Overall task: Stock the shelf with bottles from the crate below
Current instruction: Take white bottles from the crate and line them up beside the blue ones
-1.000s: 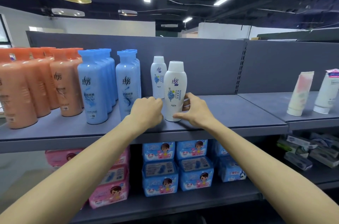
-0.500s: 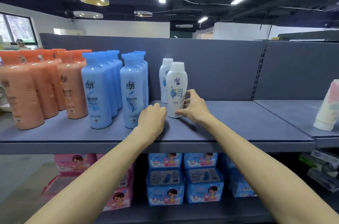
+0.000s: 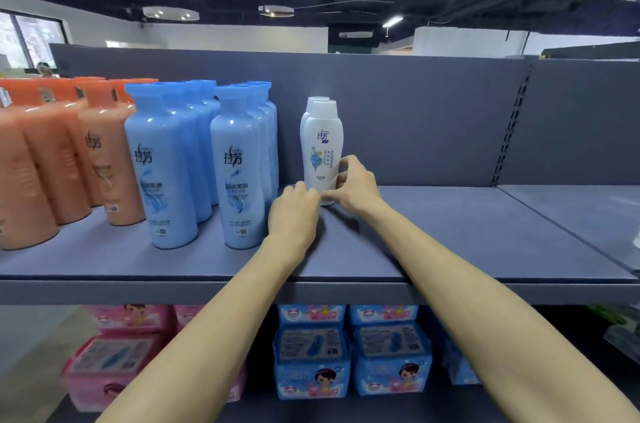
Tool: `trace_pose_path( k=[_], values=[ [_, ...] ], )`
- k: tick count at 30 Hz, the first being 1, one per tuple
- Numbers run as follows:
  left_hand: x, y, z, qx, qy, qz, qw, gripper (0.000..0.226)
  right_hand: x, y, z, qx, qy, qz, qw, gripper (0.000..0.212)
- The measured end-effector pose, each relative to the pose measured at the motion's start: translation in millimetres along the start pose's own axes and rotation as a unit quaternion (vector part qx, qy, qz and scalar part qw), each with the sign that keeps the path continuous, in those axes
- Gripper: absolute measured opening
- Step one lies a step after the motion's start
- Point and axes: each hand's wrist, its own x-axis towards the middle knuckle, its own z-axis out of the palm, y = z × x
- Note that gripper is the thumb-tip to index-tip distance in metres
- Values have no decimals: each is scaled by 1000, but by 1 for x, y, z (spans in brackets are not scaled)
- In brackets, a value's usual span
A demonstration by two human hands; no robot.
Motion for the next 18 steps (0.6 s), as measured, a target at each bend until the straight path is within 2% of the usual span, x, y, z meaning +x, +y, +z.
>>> trace_pose_path(
  k=[18],
  values=[
    [3, -1, 6, -2, 29, -26, 999, 23, 19, 12, 12, -32, 19, -33, 999, 51]
  ],
)
